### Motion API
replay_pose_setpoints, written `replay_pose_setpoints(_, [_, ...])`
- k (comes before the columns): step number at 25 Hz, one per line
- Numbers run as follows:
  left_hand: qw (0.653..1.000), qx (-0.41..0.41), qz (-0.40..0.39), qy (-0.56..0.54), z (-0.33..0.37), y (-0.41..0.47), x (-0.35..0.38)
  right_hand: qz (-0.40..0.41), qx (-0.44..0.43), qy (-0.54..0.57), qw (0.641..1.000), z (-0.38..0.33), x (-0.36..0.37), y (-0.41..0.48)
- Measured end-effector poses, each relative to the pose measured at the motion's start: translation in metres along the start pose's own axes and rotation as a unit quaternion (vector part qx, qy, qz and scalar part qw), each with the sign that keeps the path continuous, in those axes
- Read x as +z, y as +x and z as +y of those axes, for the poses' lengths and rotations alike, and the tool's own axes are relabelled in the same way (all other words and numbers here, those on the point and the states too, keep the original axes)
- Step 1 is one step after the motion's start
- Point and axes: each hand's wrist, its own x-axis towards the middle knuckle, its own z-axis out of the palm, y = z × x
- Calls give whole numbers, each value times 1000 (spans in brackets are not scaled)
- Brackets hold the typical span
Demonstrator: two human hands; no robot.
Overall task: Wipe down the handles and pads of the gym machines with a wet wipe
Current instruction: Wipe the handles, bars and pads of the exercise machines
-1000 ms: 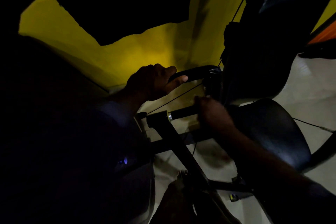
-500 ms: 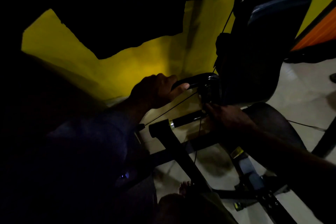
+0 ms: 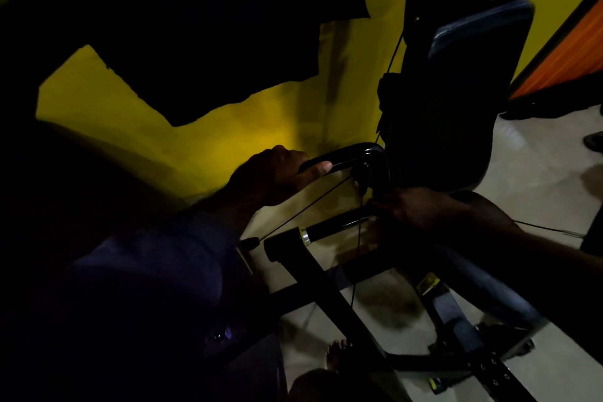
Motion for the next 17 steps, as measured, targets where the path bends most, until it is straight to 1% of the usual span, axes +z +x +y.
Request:
replay_pose_setpoints(1, [1000,1,2,-2,0,0,0,2,35,57,998,-1,-11,1])
replay_pose_setpoints(2, [1000,-1,1,-5,0,0,-1,94,55,145,984,0,-26,0])
replay_pose_setpoints(3, [1000,-2,0,-7,0,0,-1,183,56,171,967,0,-39,0])
replay_pose_setpoints(4, [1000,-4,-3,-11,0,1,-2,266,37,114,956,1,-48,-2])
replay_pose_setpoints(5, [1000,-5,-7,-15,1,1,-2,306,0,19,952,2,-51,-3])
replay_pose_setpoints(6, [1000,-6,-7,-15,3,0,-3,317,-21,-56,947,4,-45,-6])
replay_pose_setpoints(7, [1000,-5,-2,-8,5,0,-3,314,-10,-71,947,-1,-40,-9])
replay_pose_setpoints(8, [1000,-5,6,4,5,0,-4,323,10,-42,945,-3,-31,-8])
replay_pose_setpoints(9, [1000,-5,13,18,6,-2,-3,341,31,16,939,-6,-27,-5])
replay_pose_setpoints(10, [999,-7,15,34,7,-5,-4,363,60,108,923,-12,-28,-1])
replay_pose_setpoints(11, [998,-8,18,60,9,-9,-5,397,102,221,885,-17,-30,5])
replay_pose_setpoints(12, [995,-11,34,98,12,-14,-6,425,154,318,833,-24,-32,11])
replay_pose_setpoints(13, [991,-11,60,123,12,-20,-6,436,202,376,792,-33,-33,18])
replay_pose_setpoints(14, [987,-17,97,124,16,-31,-7,433,238,406,768,-42,-34,25])
replay_pose_setpoints(15, [984,-34,145,94,12,-40,-1,431,257,423,755,-49,-33,30])
replay_pose_setpoints(16, [975,-79,205,29,3,-51,9,425,271,438,744,-56,-33,34])
replay_pose_setpoints(17, [946,-149,279,-70,-7,-65,21,417,281,440,744,-63,-35,37])
